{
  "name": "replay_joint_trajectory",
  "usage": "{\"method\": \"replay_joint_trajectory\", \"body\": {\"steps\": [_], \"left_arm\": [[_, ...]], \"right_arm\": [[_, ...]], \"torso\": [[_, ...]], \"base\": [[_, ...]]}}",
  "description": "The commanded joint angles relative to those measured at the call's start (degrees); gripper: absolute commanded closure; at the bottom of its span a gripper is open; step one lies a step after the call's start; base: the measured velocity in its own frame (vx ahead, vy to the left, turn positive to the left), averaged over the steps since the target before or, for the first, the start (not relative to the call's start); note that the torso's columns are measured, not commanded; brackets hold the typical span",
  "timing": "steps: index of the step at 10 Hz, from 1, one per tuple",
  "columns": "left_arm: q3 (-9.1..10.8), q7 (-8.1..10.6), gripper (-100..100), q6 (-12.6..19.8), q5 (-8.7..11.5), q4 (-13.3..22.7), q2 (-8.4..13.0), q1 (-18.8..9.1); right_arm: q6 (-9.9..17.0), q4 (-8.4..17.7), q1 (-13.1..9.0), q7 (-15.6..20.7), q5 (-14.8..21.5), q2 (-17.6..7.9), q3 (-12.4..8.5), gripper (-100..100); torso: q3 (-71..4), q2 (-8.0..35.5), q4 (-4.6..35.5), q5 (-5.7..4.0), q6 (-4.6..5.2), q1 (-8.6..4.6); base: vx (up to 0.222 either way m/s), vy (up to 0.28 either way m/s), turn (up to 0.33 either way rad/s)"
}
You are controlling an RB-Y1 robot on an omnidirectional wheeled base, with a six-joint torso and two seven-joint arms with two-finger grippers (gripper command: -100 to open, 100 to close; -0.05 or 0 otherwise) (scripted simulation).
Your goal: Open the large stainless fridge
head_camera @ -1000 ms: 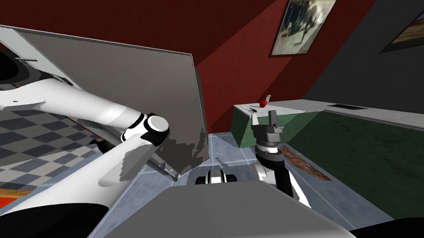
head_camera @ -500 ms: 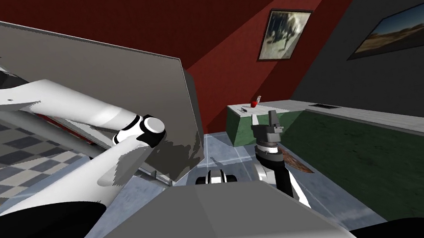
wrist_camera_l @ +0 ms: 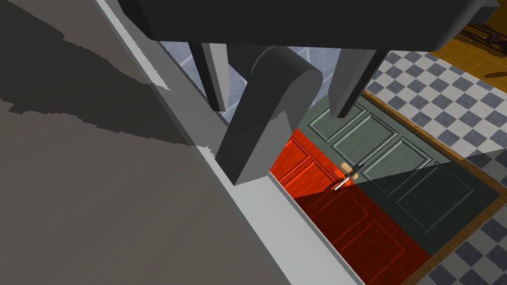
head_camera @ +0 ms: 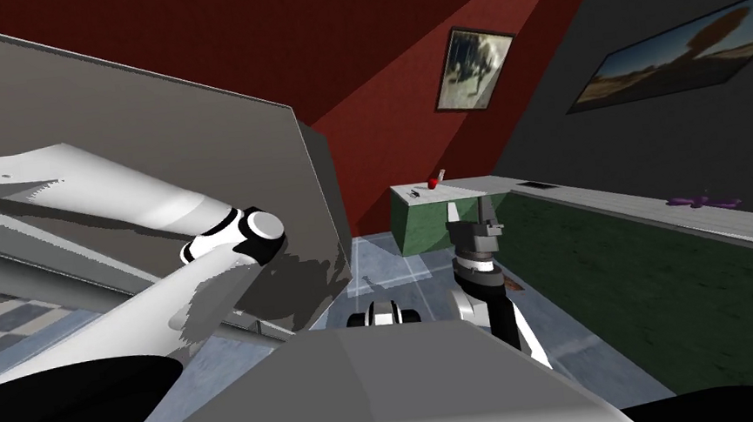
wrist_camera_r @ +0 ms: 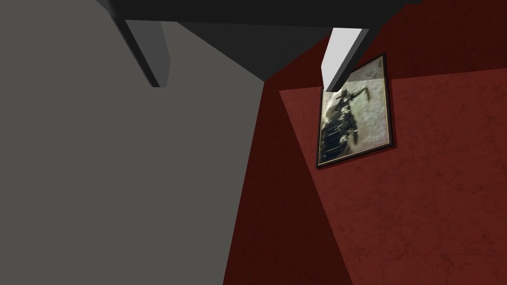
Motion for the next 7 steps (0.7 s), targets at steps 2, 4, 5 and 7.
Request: {"method": "replay_joint_trajectory", "body": {"steps": [2, 4, 5, 7], "left_arm": [[-0.92, 2.64, 100, -0.58, -4.76, 0.85, 1.76, 1.91], [-1.42, 3.93, 100, -0.93, -8.13, 1.30, 2.62, 2.81], [-1.42, 3.93, 100, -0.93, -9.16, 1.30, 2.62, 2.81], [-1.93, 5.22, 100, -1.29, -12.10, 1.76, 3.49, 3.70]], "right_arm": [[0.00, 0.00, 0.00, 0.00, 0.00, -0.01, -0.01, 0], [0.00, 0.00, 0.00, 0.00, 0.00, -0.01, -0.01, 0], [0.00, 0.00, 0.00, 0.00, 0.00, -0.01, -0.01, 0], [0.00, 0.00, 0.00, 0.00, 0.00, -0.01, -0.01, 0]], "torso": [[-0.14, -0.15, -0.11, 0.12, 0.17, 0.33], [-0.16, -0.28, -0.17, 0.22, 0.11, 0.29], [-0.15, -0.27, -0.20, 0.24, 0.19, 0.23], [-0.18, -0.31, -0.21, 0.28, 0.17, 0.34]], "base": [[-0.029, -0.097, -0.202], [-0.031, -0.101, -0.135], [-0.022, -0.090, -0.084], [-0.007, -0.084, -0.119]]}}
